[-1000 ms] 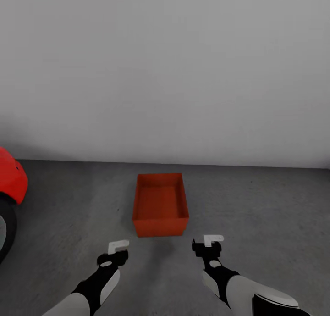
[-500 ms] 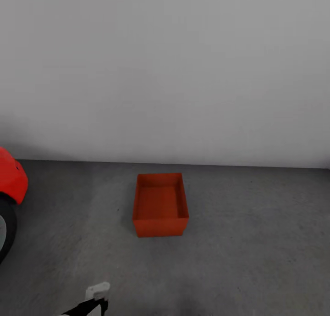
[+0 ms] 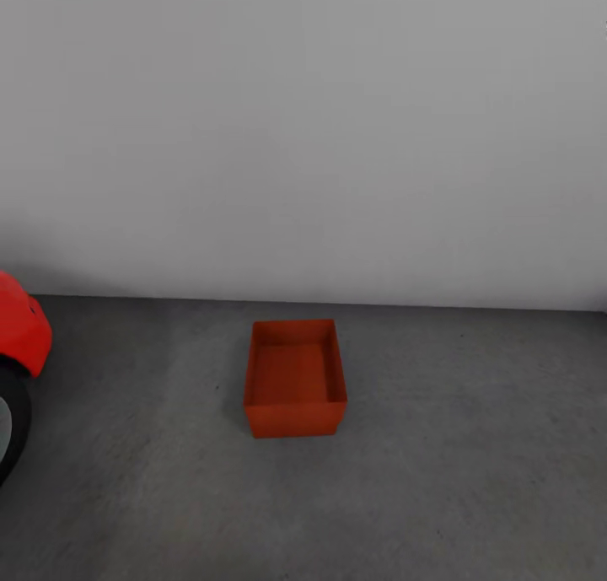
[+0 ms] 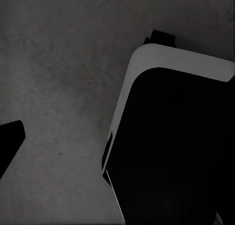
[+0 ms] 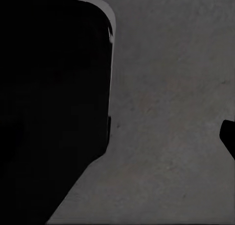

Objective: Move the two storage containers from the living room to the garage. In the garage, place one container on the floor and stack the other container on top of it (either order is fine).

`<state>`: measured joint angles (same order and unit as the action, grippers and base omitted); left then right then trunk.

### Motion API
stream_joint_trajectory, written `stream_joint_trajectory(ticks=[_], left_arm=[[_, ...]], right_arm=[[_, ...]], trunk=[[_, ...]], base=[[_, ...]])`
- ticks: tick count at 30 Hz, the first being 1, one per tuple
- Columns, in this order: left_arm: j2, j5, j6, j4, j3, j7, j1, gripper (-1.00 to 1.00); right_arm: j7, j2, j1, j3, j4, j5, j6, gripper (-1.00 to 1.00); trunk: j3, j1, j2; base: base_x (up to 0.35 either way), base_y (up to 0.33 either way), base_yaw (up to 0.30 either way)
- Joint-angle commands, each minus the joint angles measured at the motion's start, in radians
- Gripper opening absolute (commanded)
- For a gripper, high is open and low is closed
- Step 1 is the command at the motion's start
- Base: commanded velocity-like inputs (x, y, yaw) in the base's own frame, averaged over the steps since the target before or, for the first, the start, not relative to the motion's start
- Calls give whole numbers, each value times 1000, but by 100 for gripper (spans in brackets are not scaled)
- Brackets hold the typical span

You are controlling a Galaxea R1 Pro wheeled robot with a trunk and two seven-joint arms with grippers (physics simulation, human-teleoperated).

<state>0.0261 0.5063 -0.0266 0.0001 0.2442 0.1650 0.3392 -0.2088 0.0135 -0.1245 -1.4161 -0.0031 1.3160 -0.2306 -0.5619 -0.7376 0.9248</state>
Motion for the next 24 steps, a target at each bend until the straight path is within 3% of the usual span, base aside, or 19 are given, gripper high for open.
stream_joint_trajectory(ticks=[1, 24], left_arm=[[0, 6, -2, 0, 9, -3, -2, 100], [4, -4, -4, -3, 12, -10, -6, 100]], right_arm=[[8, 0, 3, -8, -1, 8, -2, 100], [37, -2, 8, -8, -2, 6, 3, 100]], trunk=[[1, 0, 1], [38, 0, 1]], base=[[0, 0, 0], [0, 0, 0]])
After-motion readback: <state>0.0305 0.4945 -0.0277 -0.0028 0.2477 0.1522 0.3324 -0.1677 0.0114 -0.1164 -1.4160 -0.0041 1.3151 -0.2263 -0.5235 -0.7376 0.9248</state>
